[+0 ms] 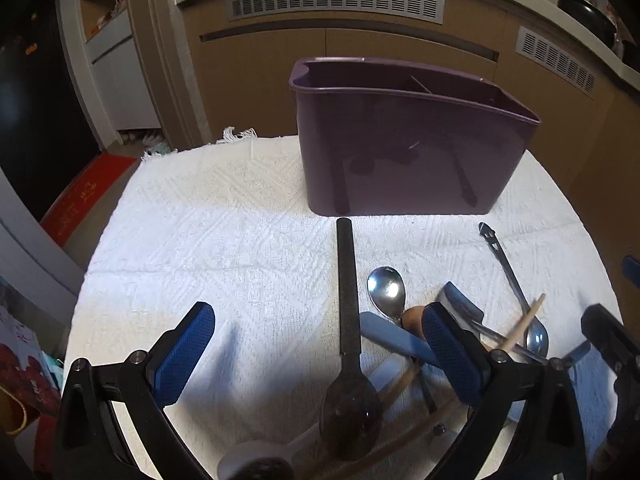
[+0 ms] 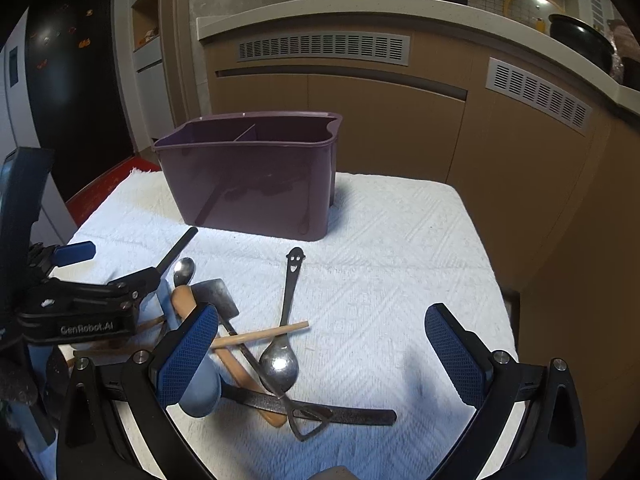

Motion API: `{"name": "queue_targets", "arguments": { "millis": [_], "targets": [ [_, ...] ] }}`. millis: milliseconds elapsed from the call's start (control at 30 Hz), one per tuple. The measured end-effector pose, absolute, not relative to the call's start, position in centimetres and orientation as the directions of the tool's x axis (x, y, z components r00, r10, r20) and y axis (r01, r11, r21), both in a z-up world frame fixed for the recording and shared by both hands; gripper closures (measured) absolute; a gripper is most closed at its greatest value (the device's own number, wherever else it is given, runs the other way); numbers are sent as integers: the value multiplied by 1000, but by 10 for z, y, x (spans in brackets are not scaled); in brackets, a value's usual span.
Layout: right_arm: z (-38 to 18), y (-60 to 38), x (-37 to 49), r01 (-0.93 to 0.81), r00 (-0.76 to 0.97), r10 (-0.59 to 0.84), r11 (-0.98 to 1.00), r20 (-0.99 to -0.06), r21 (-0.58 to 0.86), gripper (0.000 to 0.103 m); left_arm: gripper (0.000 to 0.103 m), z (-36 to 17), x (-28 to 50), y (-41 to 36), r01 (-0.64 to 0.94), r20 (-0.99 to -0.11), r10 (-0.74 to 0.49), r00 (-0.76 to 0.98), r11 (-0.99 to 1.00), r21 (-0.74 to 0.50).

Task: Organize utensils
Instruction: 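Grasp the black-handled ladle with the left gripper while the right gripper grasps the light-blue spoon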

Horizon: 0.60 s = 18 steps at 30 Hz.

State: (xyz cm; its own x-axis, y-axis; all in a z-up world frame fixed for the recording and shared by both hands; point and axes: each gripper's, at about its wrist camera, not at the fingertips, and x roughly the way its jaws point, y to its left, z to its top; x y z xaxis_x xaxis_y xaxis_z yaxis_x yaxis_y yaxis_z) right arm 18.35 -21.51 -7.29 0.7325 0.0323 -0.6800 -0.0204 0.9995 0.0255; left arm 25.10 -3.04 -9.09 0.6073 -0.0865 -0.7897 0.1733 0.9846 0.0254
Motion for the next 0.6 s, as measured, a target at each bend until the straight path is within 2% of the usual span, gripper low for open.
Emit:
{"name": "queue_targets", "arguments": {
  "millis": [67,133,200,367,600],
  "targets": [
    [-77,-216,186,-19,725,34,999,-688,29,1,6,-92,255,-33,169,-790,-58,611,984,58],
    [-80,-218,187,-12,719,30,999,-694,31,1,14,-94,260,-37,182,-799,-60,598,981,63],
    [-81,-220,188,-6,717,26,999,-697,31,1,29,-97,265,-38,184,-812,-55,581,981,66],
    [-80,-220,186,-9,719,25,1000,-694,27,1,44,-107,272,-42,189,-839,-62,540,981,49],
    [-78,-223,182,-1,722,21,1000,-692,29,1,46,-112,277,-41,213,-860,-104,499,977,6]
  ]
}}
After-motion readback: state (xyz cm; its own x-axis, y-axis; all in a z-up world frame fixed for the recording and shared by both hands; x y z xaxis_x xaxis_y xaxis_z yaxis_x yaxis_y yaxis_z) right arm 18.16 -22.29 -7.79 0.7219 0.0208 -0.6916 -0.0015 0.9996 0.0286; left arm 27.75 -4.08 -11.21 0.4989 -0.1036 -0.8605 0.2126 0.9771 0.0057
